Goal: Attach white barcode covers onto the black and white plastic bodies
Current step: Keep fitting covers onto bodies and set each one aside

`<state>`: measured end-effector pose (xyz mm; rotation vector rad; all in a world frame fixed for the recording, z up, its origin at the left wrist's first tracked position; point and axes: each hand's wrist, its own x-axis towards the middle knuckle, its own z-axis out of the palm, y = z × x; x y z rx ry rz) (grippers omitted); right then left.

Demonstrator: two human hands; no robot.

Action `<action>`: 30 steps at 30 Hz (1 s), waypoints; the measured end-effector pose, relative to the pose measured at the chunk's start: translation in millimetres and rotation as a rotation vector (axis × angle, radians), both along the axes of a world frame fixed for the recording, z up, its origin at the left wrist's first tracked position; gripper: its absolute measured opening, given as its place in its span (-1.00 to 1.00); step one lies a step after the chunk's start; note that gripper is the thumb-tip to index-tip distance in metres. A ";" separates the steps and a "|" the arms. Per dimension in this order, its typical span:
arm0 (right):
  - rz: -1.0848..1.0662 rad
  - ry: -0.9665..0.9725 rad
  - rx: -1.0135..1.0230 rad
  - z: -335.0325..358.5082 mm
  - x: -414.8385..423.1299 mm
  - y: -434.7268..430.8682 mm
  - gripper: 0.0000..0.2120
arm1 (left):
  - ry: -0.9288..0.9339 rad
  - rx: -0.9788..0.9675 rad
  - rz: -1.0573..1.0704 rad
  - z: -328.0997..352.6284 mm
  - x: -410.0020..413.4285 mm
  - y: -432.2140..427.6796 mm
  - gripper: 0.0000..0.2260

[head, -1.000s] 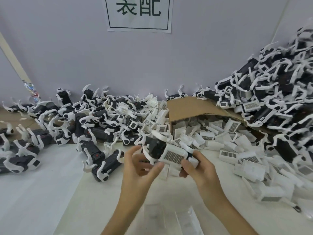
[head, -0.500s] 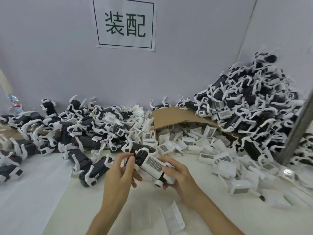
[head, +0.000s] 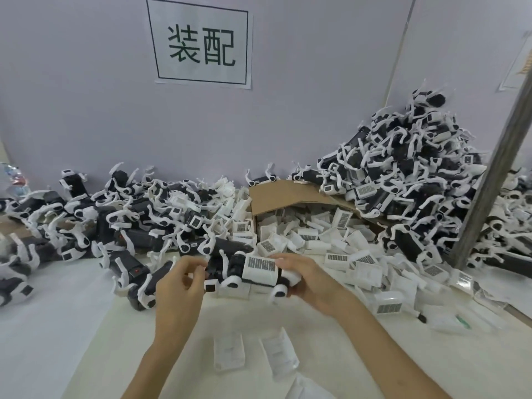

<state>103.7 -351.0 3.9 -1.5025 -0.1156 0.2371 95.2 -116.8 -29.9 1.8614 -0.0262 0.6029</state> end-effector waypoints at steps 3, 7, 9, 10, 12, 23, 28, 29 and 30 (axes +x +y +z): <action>-0.020 -0.107 0.118 64.2 21.9 -17.4 -0.75 | 0.009 -0.018 0.004 -3.4 1.9 1.4 -0.72; -0.268 -0.371 0.748 219.0 63.2 -77.8 -0.69 | 0.061 -0.034 -0.018 -8.2 3.0 -3.7 -0.73; -0.491 -0.404 0.582 262.6 77.1 -99.8 -0.57 | 0.066 -0.016 -0.018 -7.4 3.5 -5.5 -0.75; -0.561 -0.357 0.440 265.9 82.3 -104.2 -0.52 | 0.064 -0.009 -0.022 -6.4 3.6 -5.3 -0.74; -0.621 -0.299 0.077 242.6 86.7 -92.4 -0.53 | 0.060 -0.010 -0.036 -3.1 2.6 -4.6 -0.74; -0.121 -0.355 -0.988 -54.7 17.6 7.2 -0.45 | 0.134 0.354 0.477 0.9 7.6 27.0 -0.54; -0.092 -0.422 -1.091 -57.3 9.6 7.8 -0.43 | 0.303 0.554 0.328 -2.1 4.5 38.4 -0.76; -0.090 -0.443 -1.083 -57.8 7.4 9.0 -0.43 | 0.277 0.535 0.331 -2.3 3.7 38.3 -0.78; -0.095 -0.462 -1.072 -58.3 5.7 9.5 -0.41 | 0.250 0.507 0.332 -2.2 3.1 38.4 -0.76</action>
